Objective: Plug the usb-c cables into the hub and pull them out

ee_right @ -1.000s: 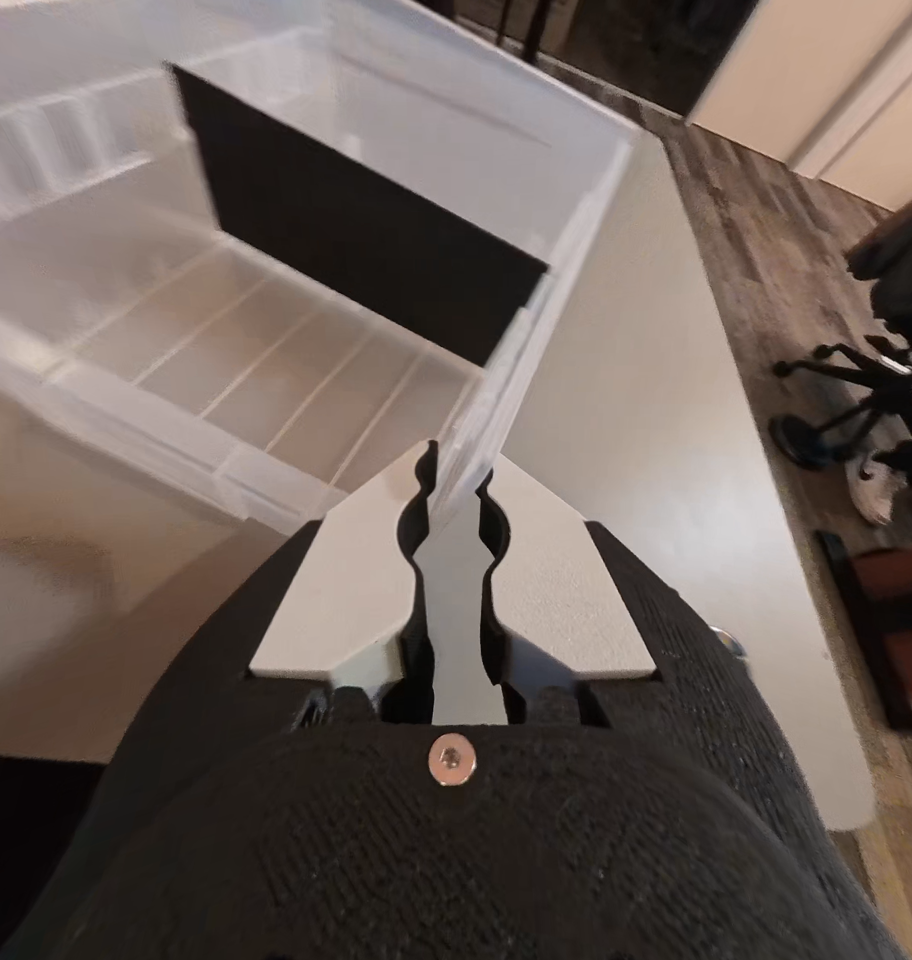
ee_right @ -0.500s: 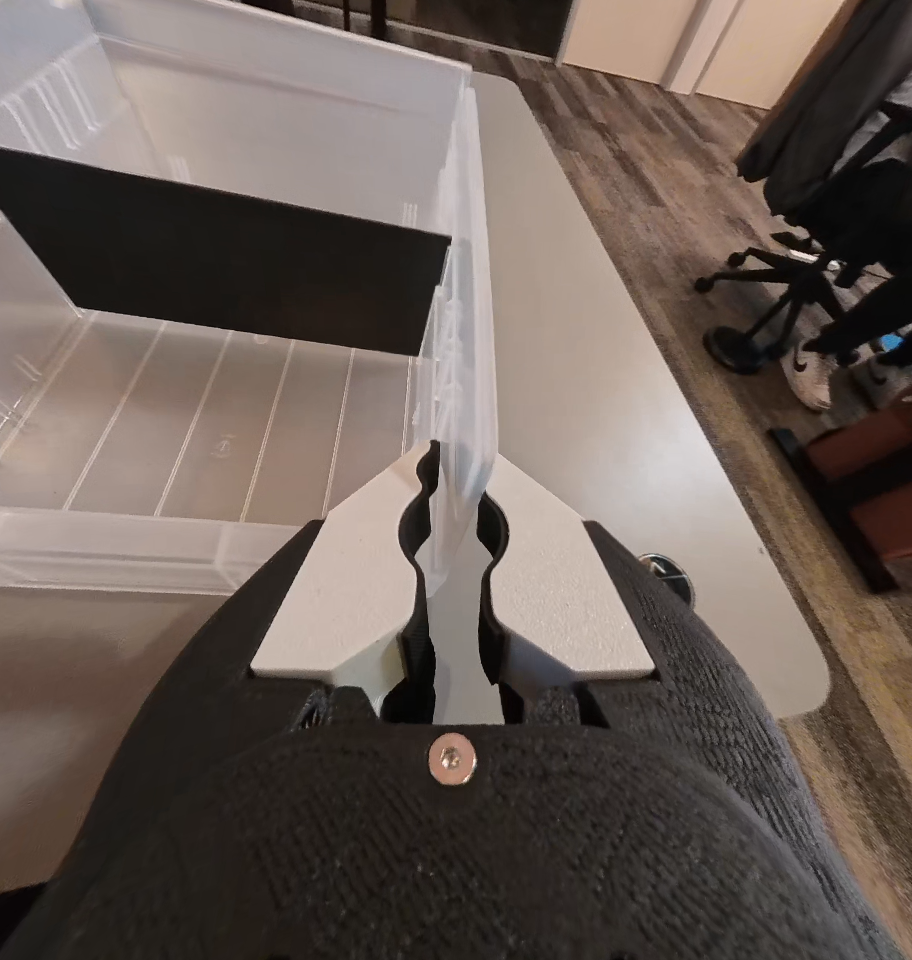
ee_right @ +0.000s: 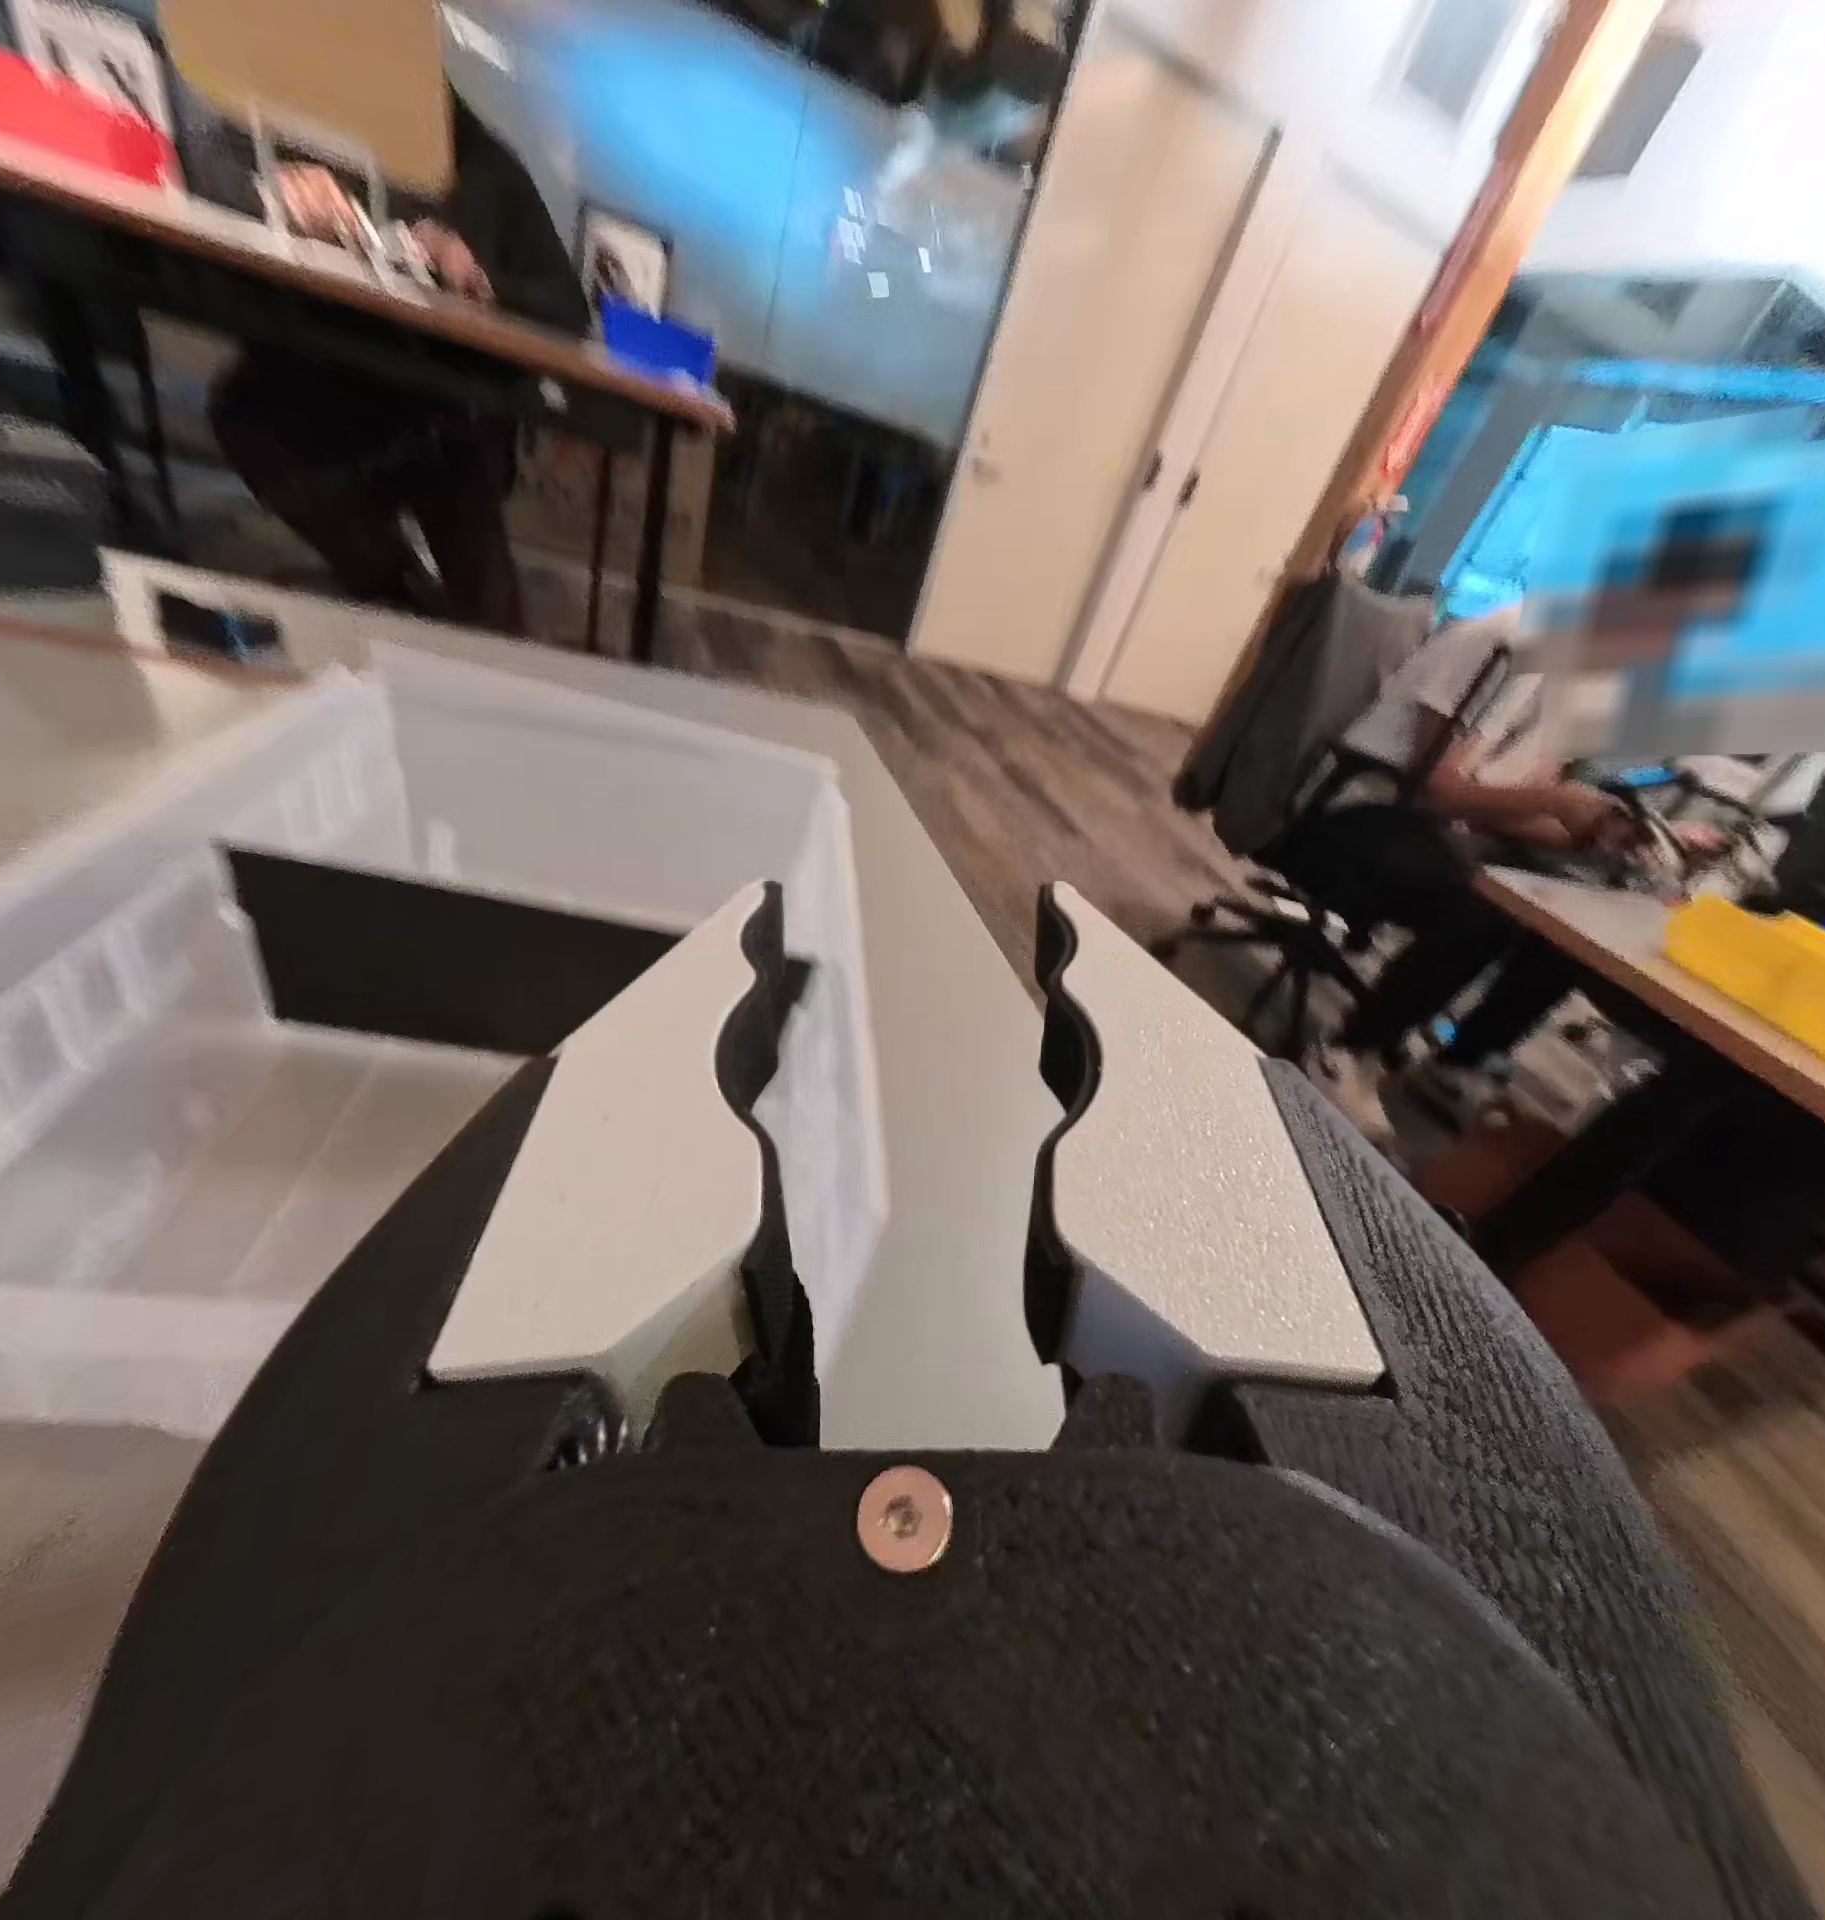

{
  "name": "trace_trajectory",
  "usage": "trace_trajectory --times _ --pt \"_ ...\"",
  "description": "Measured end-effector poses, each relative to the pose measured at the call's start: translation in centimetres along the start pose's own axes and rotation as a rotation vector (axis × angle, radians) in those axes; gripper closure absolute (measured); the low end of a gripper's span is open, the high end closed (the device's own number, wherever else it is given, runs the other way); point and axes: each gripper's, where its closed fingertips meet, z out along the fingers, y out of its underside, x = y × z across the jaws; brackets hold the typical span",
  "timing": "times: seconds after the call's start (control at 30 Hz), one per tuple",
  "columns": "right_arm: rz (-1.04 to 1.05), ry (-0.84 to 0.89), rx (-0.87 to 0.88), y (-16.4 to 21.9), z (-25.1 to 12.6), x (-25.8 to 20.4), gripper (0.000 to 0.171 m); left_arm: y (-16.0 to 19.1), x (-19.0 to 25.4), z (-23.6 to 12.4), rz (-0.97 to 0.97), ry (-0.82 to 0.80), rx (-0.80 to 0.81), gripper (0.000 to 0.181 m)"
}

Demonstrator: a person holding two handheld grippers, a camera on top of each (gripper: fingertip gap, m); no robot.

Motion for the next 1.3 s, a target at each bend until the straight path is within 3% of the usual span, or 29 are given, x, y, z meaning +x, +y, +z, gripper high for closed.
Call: trace_trajectory --times 0.03,0.13,0.3,0.4,0.53,0.6,0.7,0.93,0.97,1.0,1.03,1.13,1.3 --pt "0.02 -0.025 0.058 -1.8 -0.1 -1.1 0.123 -0.7 -0.6 -0.7 0.018 -0.028 0.01 0.101" --pt "0.073 -0.205 0.201 -7.3 -0.5 -7.1 0.123 -4.1 -0.1 -2.0 0.079 -0.033 0.073 0.099" --pt "0.185 -0.722 0.352 -13.1 -2.5 -22.4 0.125 -10.7 2.0 -1.6 0.316 -0.045 0.107 0.103" --pt "0.168 -0.941 0.353 -11.7 -2.7 -30.8 0.125 -14.2 4.4 0.9 0.44 0.085 0.099 0.107" --pt "0.058 -0.909 0.438 -7.8 -0.5 -36.4 0.128 -14.1 6.3 7.6 0.552 0.288 -0.135 0.102" --pt "-0.004 -0.905 0.444 -6.3 -0.3 -37.5 0.13 -12.9 7.0 10.4 0.59 0.402 -0.258 0.101" --pt "-0.072 -0.861 0.518 -6.4 -0.8 -36.6 0.134 -11.4 7.1 13.1 0.606 0.515 -0.415 0.116" --pt "-0.031 -0.838 0.518 -6.2 -0.5 -35.8 0.138 -8.5 6.8 15.9 0.499 0.628 -0.736 0.124" --pt "-0.034 -0.843 0.517 -6.2 -0.6 -35.9 0.138 -8.4 6.8 15.8 0.497 0.634 -0.761 0.132" --pt "-0.037 -0.847 0.518 -6.2 -0.7 -36.1 0.139 -8.2 7.4 15.2 0.492 0.681 -0.797 0.157" --pt "-0.042 -0.85 0.521 -6.2 -0.8 -36.2 0.139 -8.0 7.6 14.8 0.496 0.697 -0.816 0.158" --pt "-0.056 -0.839 0.529 -6.3 -0.9 -36.2 0.139 -9.2 7.2 14.3 0.551 0.649 -0.773 0.159" --pt "-0.02 -0.793 0.546 -6.9 -0.6 -35.2 0.141 -17.3 8.7 11.1 0.569 0.565 -0.377 0.16"
